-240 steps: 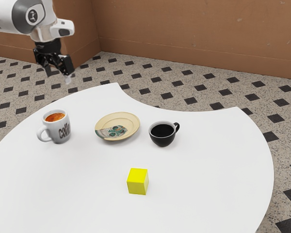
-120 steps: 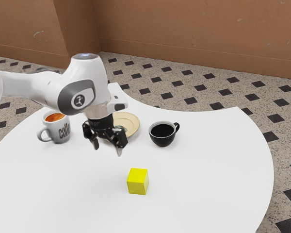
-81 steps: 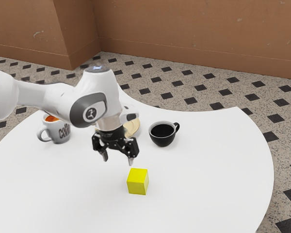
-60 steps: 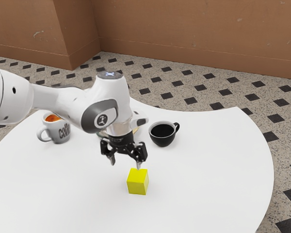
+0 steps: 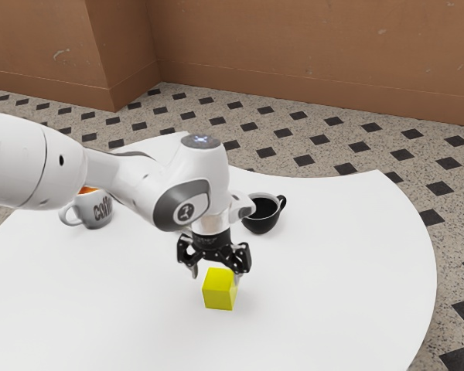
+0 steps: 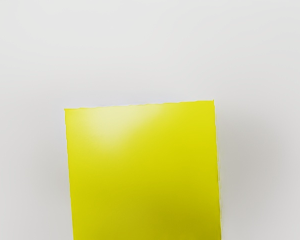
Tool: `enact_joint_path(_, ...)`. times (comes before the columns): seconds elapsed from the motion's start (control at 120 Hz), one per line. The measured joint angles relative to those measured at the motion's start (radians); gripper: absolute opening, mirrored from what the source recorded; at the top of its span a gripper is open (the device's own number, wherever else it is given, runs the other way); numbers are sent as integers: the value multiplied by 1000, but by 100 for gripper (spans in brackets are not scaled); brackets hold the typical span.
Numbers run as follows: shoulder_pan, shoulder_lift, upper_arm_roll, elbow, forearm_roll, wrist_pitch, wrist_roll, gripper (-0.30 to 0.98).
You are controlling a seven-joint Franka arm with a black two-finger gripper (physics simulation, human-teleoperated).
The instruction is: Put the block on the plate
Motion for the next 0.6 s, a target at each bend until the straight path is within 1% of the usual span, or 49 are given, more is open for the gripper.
enact_joint_path(0.375,27,73,-11,35,-8,39,-12,69)
enact_joint_path(0.6,70,115,-37,41,-34,58,-3,69)
